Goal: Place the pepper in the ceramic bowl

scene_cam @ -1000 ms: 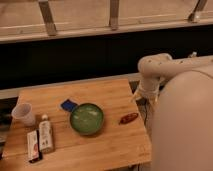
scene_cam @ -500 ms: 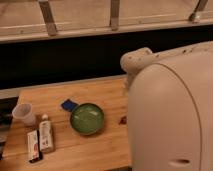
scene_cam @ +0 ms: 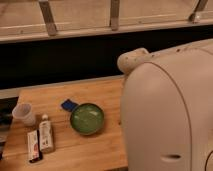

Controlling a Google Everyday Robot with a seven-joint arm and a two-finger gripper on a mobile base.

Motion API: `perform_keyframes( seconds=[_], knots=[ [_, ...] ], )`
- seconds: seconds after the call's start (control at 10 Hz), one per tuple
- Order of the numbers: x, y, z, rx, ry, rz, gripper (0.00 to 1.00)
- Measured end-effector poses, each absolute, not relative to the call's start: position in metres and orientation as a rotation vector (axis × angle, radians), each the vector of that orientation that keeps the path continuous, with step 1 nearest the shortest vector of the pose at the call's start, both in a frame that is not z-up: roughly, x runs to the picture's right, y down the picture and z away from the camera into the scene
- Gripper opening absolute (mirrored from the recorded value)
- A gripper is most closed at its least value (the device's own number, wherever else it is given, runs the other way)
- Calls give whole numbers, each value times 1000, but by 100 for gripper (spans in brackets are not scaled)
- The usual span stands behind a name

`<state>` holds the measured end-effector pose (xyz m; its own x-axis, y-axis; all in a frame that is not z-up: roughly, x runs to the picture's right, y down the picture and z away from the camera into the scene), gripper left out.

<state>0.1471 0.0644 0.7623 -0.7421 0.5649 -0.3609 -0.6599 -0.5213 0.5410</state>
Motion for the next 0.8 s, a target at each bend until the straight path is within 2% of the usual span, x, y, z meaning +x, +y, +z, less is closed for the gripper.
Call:
perform_keyframes(
  seconds=[0.5,0.8],
  knots=[
    [150,110,791,-252,916,2204,66],
    [144,138,805,-380,904,2195,66]
  ],
)
